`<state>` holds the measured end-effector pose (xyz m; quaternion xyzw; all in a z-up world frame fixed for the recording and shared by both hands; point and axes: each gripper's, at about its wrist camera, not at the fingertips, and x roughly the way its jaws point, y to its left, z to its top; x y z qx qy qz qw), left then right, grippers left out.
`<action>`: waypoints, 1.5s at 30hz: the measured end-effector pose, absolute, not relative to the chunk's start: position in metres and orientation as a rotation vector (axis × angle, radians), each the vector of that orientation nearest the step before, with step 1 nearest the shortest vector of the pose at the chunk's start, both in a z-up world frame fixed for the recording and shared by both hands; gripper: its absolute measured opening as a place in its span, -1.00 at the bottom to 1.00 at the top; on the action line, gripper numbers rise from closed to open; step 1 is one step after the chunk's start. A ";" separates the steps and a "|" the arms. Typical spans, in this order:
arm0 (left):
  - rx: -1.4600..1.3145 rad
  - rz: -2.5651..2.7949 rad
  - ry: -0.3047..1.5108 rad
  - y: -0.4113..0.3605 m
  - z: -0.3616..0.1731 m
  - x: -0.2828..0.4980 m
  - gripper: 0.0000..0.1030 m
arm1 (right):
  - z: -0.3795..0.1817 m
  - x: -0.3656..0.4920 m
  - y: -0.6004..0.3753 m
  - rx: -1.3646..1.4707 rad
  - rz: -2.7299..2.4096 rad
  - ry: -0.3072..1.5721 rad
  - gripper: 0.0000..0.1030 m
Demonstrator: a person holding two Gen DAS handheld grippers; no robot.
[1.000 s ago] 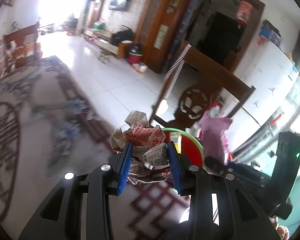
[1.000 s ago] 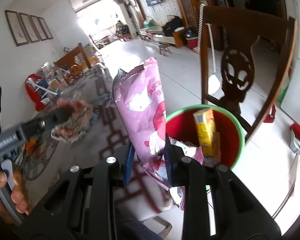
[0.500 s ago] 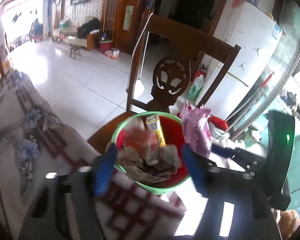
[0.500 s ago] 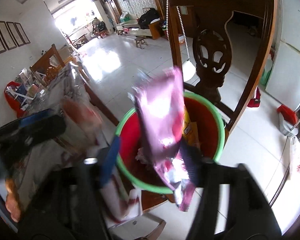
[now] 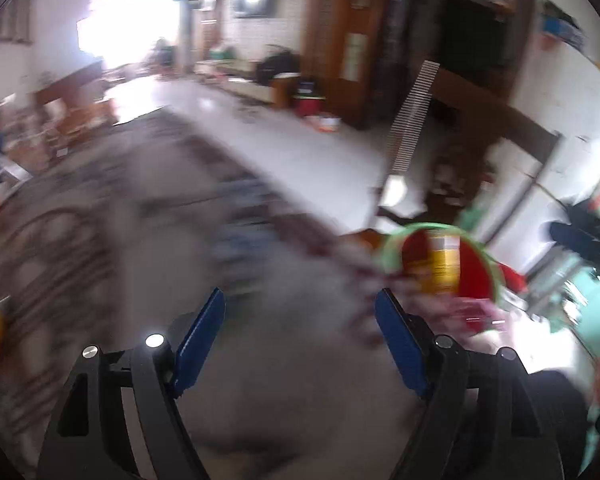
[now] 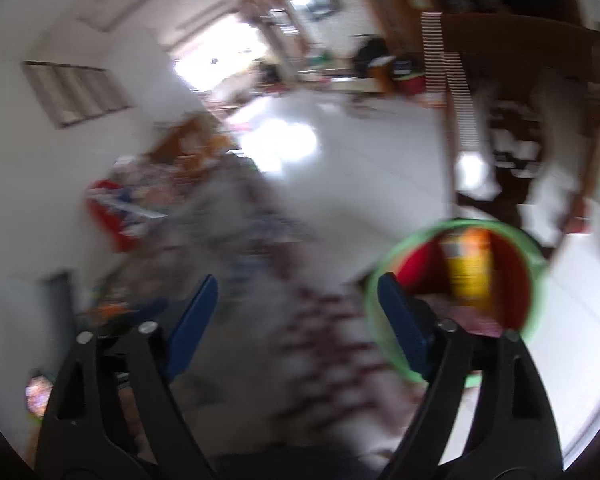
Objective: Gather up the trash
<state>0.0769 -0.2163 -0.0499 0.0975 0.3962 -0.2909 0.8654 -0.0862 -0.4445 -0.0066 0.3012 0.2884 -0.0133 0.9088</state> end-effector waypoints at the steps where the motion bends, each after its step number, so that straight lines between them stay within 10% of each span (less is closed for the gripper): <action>1: 0.199 -0.549 0.832 -0.190 -0.049 0.087 0.52 | -0.001 -0.081 -0.431 0.622 0.033 0.591 0.70; 13: -0.030 0.054 0.920 0.094 -0.075 0.196 0.62 | -0.016 -0.037 -0.350 0.398 0.116 0.754 0.75; 21: -0.115 0.063 1.034 0.113 -0.114 0.249 0.72 | -0.017 -0.033 -0.336 0.332 0.107 0.800 0.75; 28: -0.223 0.051 1.024 0.120 -0.113 0.233 0.03 | -0.021 -0.027 -0.329 0.298 0.102 0.843 0.75; 45: -0.359 0.090 0.637 0.159 -0.008 0.038 0.05 | -0.014 0.162 -0.078 0.224 0.517 1.013 0.79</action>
